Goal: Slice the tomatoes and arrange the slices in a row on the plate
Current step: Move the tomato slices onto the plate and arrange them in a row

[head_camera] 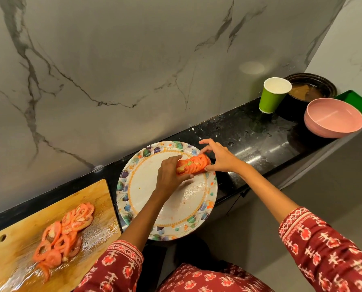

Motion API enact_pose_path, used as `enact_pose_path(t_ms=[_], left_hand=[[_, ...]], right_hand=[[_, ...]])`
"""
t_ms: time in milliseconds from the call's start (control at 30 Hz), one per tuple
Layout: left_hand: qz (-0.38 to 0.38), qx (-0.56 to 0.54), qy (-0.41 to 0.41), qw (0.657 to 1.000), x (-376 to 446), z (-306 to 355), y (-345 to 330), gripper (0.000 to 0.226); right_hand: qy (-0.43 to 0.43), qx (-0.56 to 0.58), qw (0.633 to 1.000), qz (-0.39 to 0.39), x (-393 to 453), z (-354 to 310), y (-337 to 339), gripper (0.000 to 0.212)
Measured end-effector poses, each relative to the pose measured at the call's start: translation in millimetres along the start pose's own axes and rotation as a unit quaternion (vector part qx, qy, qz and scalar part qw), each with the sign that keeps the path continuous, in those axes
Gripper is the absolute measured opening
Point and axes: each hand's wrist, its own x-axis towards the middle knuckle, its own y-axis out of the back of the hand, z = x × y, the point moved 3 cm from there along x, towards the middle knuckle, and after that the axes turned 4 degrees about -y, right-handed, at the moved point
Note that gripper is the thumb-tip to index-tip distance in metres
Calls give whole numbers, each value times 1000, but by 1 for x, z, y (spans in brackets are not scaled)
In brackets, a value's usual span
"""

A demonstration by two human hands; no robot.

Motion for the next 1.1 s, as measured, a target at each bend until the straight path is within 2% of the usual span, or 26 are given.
enact_pose_path(t_ms=[200,633,900,1100], left_hand=[[-17,20,-64,998,14,24,-5,80],[-44,0,-72,996,24,26,-23,79],[-37,-35,-71,996,25,30,-21,70],[-62,-22,-77,995,25,22,-20,91]], right_hand=[[4,10,1000,-4,0,-5,-1,84],[12,48,999,-6,2,3,0,85],[7,55,998,-7,6,9,0,87],[21,53,998,4,3,10,4,82]])
